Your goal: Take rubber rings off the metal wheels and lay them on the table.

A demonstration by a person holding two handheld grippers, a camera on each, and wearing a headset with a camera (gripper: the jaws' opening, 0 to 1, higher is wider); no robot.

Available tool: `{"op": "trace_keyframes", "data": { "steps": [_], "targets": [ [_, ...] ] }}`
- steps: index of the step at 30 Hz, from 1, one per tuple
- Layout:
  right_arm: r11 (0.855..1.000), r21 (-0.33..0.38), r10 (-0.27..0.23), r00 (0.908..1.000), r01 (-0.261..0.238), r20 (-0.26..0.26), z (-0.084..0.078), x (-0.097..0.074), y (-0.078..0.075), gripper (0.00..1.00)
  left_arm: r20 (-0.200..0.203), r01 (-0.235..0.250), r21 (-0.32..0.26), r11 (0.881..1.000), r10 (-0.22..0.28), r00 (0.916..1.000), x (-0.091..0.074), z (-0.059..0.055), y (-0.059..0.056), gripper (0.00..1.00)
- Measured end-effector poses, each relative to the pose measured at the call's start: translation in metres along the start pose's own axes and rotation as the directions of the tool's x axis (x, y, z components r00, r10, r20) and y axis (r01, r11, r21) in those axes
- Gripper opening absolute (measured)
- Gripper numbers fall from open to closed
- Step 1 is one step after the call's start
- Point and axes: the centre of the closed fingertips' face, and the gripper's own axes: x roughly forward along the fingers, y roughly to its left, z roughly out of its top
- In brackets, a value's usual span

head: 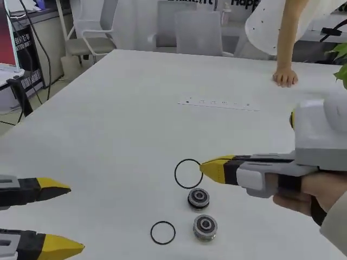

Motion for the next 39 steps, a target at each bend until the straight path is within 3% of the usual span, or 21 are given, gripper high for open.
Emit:
{"op": "trace_keyframes", "data": {
  "steps": [2, 5, 10, 17, 22, 24, 27, 30, 39],
  "targets": [
    [1.0, 0.016, 0.014, 0.9999, -0.014, -0.003, 0.004, 0.005, 0.004, 0.0, 0.023, 0.001, -0.005, 1.0, -0.001, 0.9997, 0.002, 0.003, -0.001, 0.56],
    [0.998, 0.044, 0.039, 0.9991, -0.038, -0.016, 0.011, 0.018, 0.012, 0.0, 0.023, 0.002, -0.003, 1.0, -0.002, 0.9997, 0.008, 0.003, -0.003, 0.58],
    [0.997, 0.045, 0.059, 0.9961, -0.056, -0.066, 0.005, 0.036, 0.019, 0.0, 0.028, 0.036, -0.001, 0.999, -0.036, 0.999, 0.017, 0.007, -0.01, 0.59],
    [0.996, 0.06, 0.069, 0.9869, -0.061, -0.146, -0.027, 0.051, 0.017, 0.0, 0.023, 0.04, -0.011, 0.999, -0.04, 0.9989, 0.022, 0.004, -0.01, 0.62],
    [0.992, 0.095, 0.099, 0.9667, -0.078, -0.236, -0.06, 0.059, 0.015, 0.0, 0.001, 0.055, 0.011, 0.998, -0.055, 0.9985, 0.025, 0.001, -0.014, 0.68],
    [0.993, 0.09, 0.099, 0.9611, -0.078, -0.258, -0.068, 0.061, 0.012, 0.0, -0.021, 0.061, 0.005, 0.998, -0.061, 0.9979, 0.027, -0.003, -0.015, 0.7],
    [0.992, 0.097, 0.107, 0.9507, -0.082, -0.291, -0.08, 0.064, 0.011, 0.0, -0.021, 0.066, -0.01, 0.998, -0.066, 0.9976, 0.027, -0.005, -0.015, 0.72],
    [0.991, 0.107, 0.108, 0.9445, -0.078, -0.31, -0.09, 0.066, 0.009, 0.0, -0.008, 0.064, -0.021, 0.998, -0.064, 0.9979, 0.027, -0.003, -0.015, 0.77],
    [0.989, 0.145, 0.095, 0.9245, -0.043, -0.369, -0.118, 0.069, -0.005, 0.0, -0.026, 0.069, -0.01, 0.998, -0.07, 0.9972, 0.029, -0.008, -0.013, 0.89]
  ]
}}
